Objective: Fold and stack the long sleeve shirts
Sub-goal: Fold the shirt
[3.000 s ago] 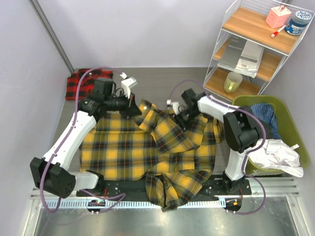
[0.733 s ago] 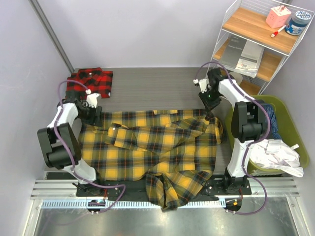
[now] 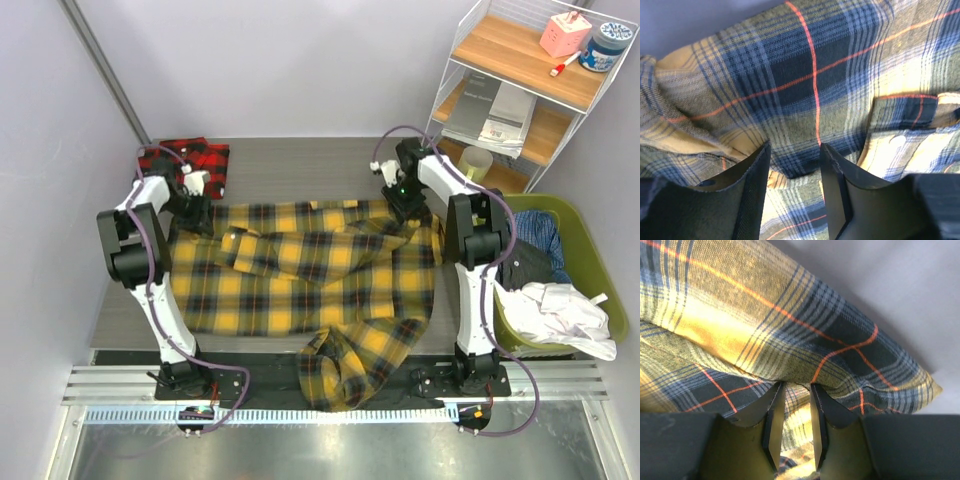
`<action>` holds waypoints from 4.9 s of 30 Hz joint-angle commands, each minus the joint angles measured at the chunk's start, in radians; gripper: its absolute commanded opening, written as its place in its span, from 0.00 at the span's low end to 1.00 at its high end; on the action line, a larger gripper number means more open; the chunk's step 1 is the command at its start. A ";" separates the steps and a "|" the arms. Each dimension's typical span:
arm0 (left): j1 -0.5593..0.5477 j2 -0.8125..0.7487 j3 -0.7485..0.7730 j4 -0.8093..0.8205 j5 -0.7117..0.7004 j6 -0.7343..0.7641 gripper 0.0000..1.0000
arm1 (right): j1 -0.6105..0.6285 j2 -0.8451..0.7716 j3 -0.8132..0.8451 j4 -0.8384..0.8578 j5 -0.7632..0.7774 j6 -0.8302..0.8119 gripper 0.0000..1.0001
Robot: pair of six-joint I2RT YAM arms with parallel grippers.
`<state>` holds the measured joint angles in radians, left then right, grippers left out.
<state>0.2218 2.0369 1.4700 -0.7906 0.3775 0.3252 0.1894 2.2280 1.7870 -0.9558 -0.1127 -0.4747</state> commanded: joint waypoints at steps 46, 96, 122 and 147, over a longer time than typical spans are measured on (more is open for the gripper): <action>-1.744 -0.509 -0.619 0.308 -0.219 0.384 0.32 | -0.019 -0.559 -0.463 -0.054 -0.361 -0.033 0.59; -0.434 -0.923 -0.369 0.322 0.384 -0.232 0.91 | 0.257 -0.490 -0.484 0.419 -0.699 0.557 0.01; -0.796 -0.701 -0.454 0.839 0.542 0.048 0.97 | 0.473 -0.613 0.022 -0.512 -0.371 -0.683 0.08; -0.880 -0.698 -0.570 1.050 0.558 -0.153 0.94 | 0.627 -0.870 -0.190 -0.322 -0.260 -0.763 0.09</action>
<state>-0.6544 1.3304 0.8925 0.1497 0.9207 0.2089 0.7944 1.4200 1.6249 -1.3239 -0.3813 -1.1858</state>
